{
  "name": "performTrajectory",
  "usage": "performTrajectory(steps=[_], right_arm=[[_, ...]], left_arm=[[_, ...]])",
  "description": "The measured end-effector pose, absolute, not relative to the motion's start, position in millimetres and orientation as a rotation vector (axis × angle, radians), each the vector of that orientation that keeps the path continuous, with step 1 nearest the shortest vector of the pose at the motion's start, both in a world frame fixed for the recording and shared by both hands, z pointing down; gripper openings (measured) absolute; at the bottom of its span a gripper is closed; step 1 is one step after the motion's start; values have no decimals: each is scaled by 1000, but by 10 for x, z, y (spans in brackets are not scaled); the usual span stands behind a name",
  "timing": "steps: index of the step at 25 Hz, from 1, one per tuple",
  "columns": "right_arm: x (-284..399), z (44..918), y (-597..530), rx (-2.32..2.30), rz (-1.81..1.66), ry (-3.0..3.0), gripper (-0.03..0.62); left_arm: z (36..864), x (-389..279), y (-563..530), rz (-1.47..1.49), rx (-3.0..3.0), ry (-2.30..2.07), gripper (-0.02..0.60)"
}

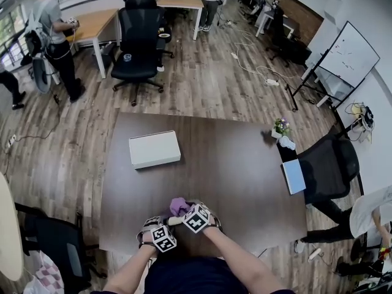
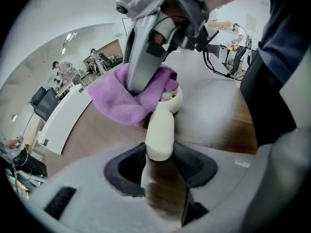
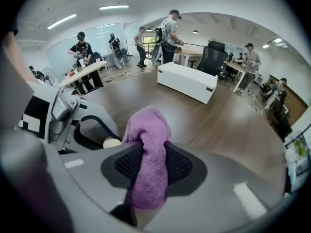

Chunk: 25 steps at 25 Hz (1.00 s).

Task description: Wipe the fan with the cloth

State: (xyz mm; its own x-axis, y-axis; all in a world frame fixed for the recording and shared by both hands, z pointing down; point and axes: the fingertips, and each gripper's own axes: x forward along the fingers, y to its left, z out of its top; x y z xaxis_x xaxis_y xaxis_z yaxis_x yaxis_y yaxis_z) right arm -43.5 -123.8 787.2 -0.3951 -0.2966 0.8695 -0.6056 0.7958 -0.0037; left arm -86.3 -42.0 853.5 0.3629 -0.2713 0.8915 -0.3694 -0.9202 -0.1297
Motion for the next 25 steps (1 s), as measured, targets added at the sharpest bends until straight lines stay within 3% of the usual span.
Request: performTrajectory(steps=[16,25], right_arm=[[549,8010,-990,966,756,-1922,135],[586,8116,-578,1007,937,-1910,135]], left_arm=[[8538,-862,-390,1608,2491,-635,175],[8528,-926,-422,1545,2469,-714,176]])
